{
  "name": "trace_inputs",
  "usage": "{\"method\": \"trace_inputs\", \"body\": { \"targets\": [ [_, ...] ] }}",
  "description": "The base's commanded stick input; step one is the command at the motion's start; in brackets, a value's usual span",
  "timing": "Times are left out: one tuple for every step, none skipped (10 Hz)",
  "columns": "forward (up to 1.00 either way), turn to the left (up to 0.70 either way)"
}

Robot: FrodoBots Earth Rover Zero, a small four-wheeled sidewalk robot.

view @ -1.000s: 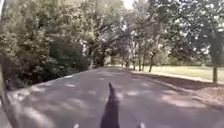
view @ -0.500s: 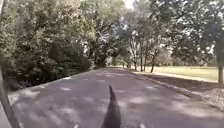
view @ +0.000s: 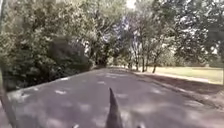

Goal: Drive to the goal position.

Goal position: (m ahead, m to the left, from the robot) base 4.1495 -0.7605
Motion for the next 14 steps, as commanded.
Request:
{"method": "trace_inputs", "body": {
  "targets": [
    [0.70, 0.00],
    [0.70, 0.00],
    [0.70, 0.00],
    [0.70, 0.00],
    [0.70, 0.00],
    [0.70, 0.00],
    [0.70, 0.00],
    [0.70, 0.00],
    [0.70, 0.00],
    [0.70, 0.00],
    [0.70, 0.00],
    [0.70, 0.00],
    [0.70, 0.00],
    [0.70, 0.00]
  ]
}}
